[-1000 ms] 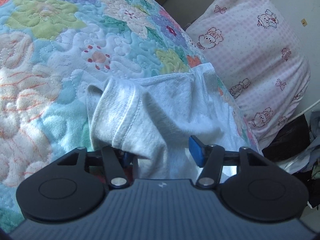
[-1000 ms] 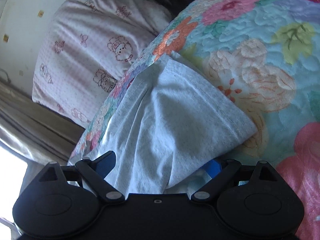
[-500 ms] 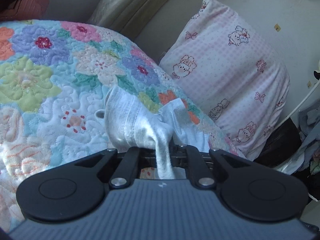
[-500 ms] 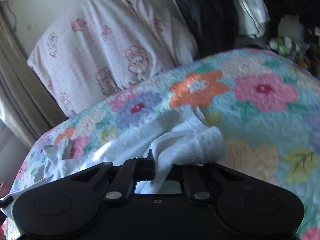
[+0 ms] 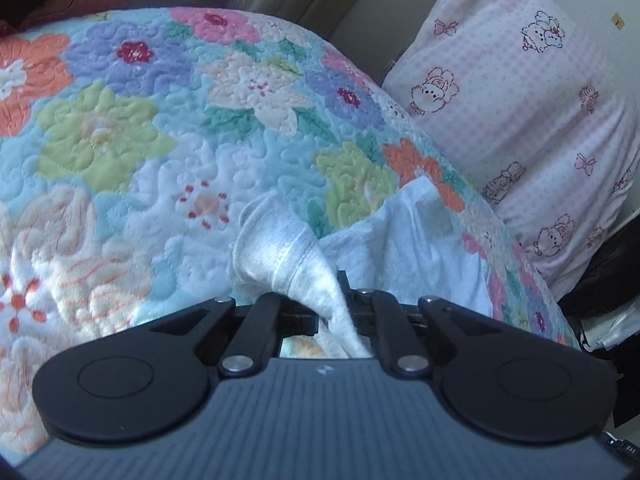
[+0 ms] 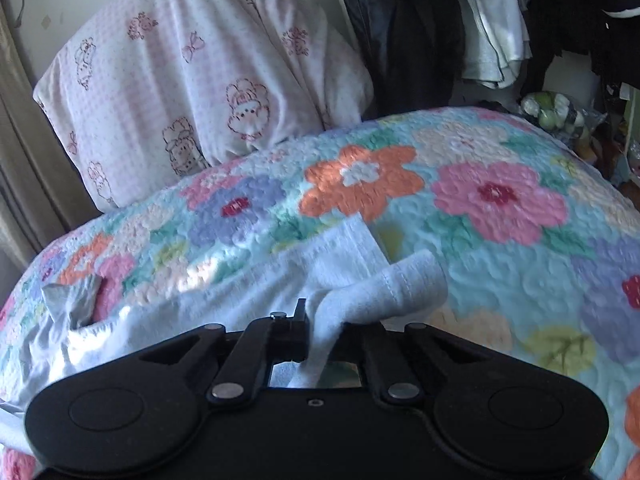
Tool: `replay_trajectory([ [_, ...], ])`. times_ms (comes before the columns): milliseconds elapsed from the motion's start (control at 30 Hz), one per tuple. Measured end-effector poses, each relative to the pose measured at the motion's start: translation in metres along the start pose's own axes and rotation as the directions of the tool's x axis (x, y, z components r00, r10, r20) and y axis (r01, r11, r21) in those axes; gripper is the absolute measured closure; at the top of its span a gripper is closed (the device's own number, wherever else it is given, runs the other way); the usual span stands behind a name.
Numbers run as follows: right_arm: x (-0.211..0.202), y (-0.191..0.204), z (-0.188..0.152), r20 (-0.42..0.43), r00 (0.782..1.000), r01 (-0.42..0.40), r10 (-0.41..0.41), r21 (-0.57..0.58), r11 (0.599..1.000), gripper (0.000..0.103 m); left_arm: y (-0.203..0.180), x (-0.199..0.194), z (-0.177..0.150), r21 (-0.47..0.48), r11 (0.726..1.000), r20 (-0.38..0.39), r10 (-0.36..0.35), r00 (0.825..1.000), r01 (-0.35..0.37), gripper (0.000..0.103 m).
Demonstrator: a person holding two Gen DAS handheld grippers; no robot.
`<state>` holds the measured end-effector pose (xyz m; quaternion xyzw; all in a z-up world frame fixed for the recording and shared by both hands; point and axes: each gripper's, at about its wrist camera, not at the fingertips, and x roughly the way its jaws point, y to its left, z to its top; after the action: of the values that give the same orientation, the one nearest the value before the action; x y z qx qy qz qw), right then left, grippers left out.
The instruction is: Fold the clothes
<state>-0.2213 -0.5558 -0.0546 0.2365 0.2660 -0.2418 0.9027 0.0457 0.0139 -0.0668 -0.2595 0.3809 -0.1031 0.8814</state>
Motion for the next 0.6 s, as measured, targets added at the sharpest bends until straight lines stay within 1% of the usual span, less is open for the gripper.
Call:
replay_trajectory([
  [33, 0.002, 0.006, 0.015, 0.017, 1.0, -0.013, 0.013, -0.014, 1.0, 0.098, -0.012, 0.003, 0.016, 0.011, 1.0, 0.023, 0.002, 1.0, -0.002, 0.097],
  [100, -0.005, 0.028, 0.056, 0.091, 0.994, -0.051, 0.057, -0.062, 0.997, 0.098, -0.037, 0.006, 0.046, 0.035, 0.999, 0.073, 0.004, 0.997, -0.006, 0.098],
  [167, -0.011, 0.05, 0.097, 0.162, 0.981, -0.086, 0.104, -0.112, 0.99, 0.098, -0.062, -0.006, 0.072, 0.063, 0.998, 0.152, -0.007, 0.988, -0.002, 0.099],
  [200, -0.016, 0.06, 0.117, 0.2, 0.971, -0.108, 0.134, -0.136, 0.985, 0.098, -0.073, -0.018, 0.085, 0.066, 0.998, 0.207, -0.022, 0.978, 0.009, 0.099],
  [233, -0.029, 0.066, 0.131, 0.255, 0.947, -0.163, 0.197, -0.149, 0.975, 0.098, -0.079, -0.03, 0.092, 0.061, 0.998, 0.247, -0.032, 0.969, 0.017, 0.099],
  [267, -0.045, 0.072, 0.133, 0.292, 0.926, -0.198, 0.239, -0.163, 0.967, 0.098, -0.086, -0.043, 0.099, 0.052, 0.998, 0.286, -0.044, 0.957, 0.03, 0.099],
  [300, -0.055, 0.073, 0.138, 0.315, 0.911, -0.222, 0.266, -0.17, 0.96, 0.098, -0.092, -0.056, 0.106, 0.043, 0.998, 0.325, -0.055, 0.944, 0.043, 0.099],
  [333, -0.057, 0.066, 0.133, 0.313, 0.909, -0.236, 0.276, -0.16, 0.959, 0.098, -0.096, -0.071, 0.109, 0.038, 0.997, 0.364, -0.074, 0.929, 0.065, 0.099],
  [367, -0.06, 0.059, 0.127, 0.311, 0.907, -0.249, 0.285, -0.15, 0.957, 0.098, -0.095, -0.084, 0.105, 0.04, 0.995, 0.387, -0.097, 0.917, 0.088, 0.099],
  [400, -0.063, 0.052, 0.122, 0.308, 0.905, -0.263, 0.295, -0.14, 0.955, 0.098, -0.092, -0.092, 0.099, 0.046, 0.994, 0.391, -0.11, 0.914, 0.1, 0.099],
  [433, -0.065, 0.045, 0.117, 0.306, 0.902, -0.277, 0.304, -0.13, 0.952, 0.098, -0.087, -0.099, 0.091, 0.047, 0.993, 0.386, -0.119, 0.915, 0.109, 0.099],
  [467, -0.067, 0.038, 0.11, 0.3, 0.902, -0.289, 0.311, -0.116, 0.95, 0.098, -0.078, -0.104, 0.075, 0.04, 0.993, 0.361, -0.12, 0.925, 0.113, 0.099],
  [533, -0.053, 0.01, 0.078, 0.23, 0.927, -0.295, 0.295, -0.037, 0.955, 0.098, -0.054, -0.103, 0.035, 0.021, 0.996, 0.287, -0.094, 0.953, 0.092, 0.099],
  [600, -0.037, -0.013, 0.044, 0.17, 0.946, -0.286, 0.275, 0.046, 0.957, 0.098, -0.03, -0.093, -0.004, 0.018, 0.999, 0.226, -0.036, 0.973, 0.033, 0.099],
])
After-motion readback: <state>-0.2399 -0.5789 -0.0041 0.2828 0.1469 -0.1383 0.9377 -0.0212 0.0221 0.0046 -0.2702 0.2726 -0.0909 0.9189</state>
